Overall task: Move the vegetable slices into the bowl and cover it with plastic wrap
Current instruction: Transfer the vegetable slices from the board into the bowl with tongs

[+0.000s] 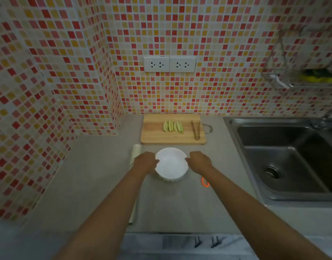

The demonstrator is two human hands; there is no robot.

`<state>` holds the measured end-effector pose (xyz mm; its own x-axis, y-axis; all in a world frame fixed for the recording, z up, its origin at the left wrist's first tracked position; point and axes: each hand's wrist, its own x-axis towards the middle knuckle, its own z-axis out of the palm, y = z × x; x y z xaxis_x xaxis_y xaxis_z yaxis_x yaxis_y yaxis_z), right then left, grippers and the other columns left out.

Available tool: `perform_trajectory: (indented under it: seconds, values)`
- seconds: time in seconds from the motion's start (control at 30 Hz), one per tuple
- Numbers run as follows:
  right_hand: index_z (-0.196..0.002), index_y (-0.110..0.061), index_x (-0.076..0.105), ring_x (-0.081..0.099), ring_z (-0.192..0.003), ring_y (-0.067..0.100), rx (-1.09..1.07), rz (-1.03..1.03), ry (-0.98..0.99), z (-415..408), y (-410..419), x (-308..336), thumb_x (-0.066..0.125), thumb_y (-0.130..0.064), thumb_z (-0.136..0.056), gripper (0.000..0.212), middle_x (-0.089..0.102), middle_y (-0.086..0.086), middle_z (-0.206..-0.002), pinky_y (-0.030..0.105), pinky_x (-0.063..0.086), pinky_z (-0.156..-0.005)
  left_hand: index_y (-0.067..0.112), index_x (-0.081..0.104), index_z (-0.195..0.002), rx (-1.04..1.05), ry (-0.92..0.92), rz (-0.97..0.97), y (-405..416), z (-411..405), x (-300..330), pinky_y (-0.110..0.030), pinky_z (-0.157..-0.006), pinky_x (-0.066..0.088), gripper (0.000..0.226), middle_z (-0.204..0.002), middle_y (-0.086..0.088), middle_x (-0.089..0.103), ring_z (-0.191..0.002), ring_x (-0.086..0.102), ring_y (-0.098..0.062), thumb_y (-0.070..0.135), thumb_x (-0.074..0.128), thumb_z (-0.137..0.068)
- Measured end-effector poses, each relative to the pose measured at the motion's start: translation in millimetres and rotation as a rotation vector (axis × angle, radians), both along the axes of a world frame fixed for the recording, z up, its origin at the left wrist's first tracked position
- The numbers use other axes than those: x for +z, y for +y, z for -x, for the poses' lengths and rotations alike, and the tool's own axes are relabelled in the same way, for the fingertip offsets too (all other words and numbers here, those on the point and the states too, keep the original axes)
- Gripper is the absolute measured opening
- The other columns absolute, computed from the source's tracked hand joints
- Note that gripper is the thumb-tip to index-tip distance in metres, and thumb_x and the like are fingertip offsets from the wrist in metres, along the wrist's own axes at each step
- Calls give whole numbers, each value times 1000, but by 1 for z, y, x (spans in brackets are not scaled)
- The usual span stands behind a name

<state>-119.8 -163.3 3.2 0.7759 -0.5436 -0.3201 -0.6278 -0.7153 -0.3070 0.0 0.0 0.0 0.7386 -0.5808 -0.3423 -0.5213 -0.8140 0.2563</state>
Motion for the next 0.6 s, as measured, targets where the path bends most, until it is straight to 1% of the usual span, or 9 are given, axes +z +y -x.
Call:
perform_trajectory:
  seconds: [0.03, 0.1, 0.17, 0.23, 0.3, 0.37, 0.53, 0.6]
  values:
    - [-119, -5, 56, 55, -118, 32, -28, 2, 9, 1, 3, -5, 40, -35, -99, 40, 57, 15, -128, 40, 38, -102, 5, 51, -132, 22, 45, -6, 2, 4, -3, -36, -97, 43, 48, -137, -15, 53, -125, 53, -30, 38, 39, -100]
    - [-119, -2, 56, 55, -119, 32, -83, -46, -27, 3, 9, -13, 44, -31, -98, 38, 58, 17, -127, 38, 39, -101, 1, 53, -130, 96, 138, 113, 6, 9, -12, -38, -97, 45, 44, -134, -20, 56, -121, 55, -35, 31, 42, -99]
    - [-114, 4, 59, 59, -112, 36, -138, -119, -60, 4, 12, -21, 46, -24, -98, 35, 62, 23, -120, 38, 46, -92, -4, 59, -120, 192, 220, 288, 9, 13, -21, -43, -90, 52, 34, -121, -27, 62, -108, 62, -39, 16, 45, -96]
    - [-103, 9, 63, 66, -97, 40, -217, -212, -131, 2, 11, -25, 47, -15, -95, 31, 68, 28, -106, 40, 54, -82, -8, 64, -111, 262, 285, 429, 9, 13, -26, -48, -84, 55, 31, -109, -32, 66, -98, 66, -42, 4, 44, -90]
    - [-93, 14, 65, 69, -84, 43, -287, -280, -198, -3, 8, -27, 47, -8, -91, 28, 70, 32, -91, 37, 54, -66, -7, 65, -109, 278, 309, 469, 7, 10, -26, -49, -83, 56, 32, -104, -31, 68, -96, 67, -41, 1, 43, -87]
    - [-89, 15, 66, 68, -73, 42, -330, -318, -236, -7, 4, -29, 47, -5, -89, 27, 70, 33, -85, 33, 48, -54, -7, 65, -110, 265, 313, 486, 2, 5, -26, -49, -84, 55, 32, -105, -31, 68, -96, 66, -42, 2, 43, -88]
    - [-85, 15, 67, 60, -53, 33, -394, -352, -294, -21, -13, -32, 47, -3, -87, 27, 70, 31, -79, 30, 45, -45, -8, 64, -112, 229, 321, 518, -18, -15, -23, -49, -87, 54, 32, -106, -31, 68, -99, 65, -43, 2, 42, -90]
    - [-84, 14, 67, 62, -53, 34, -396, -351, -309, -29, -22, -32, 47, -3, -87, 27, 70, 31, -77, 30, 45, -46, -6, 66, -107, 232, 306, 528, -26, -24, -23, -49, -85, 55, 31, -102, -29, 69, -95, 66, -42, 2, 43, -89]
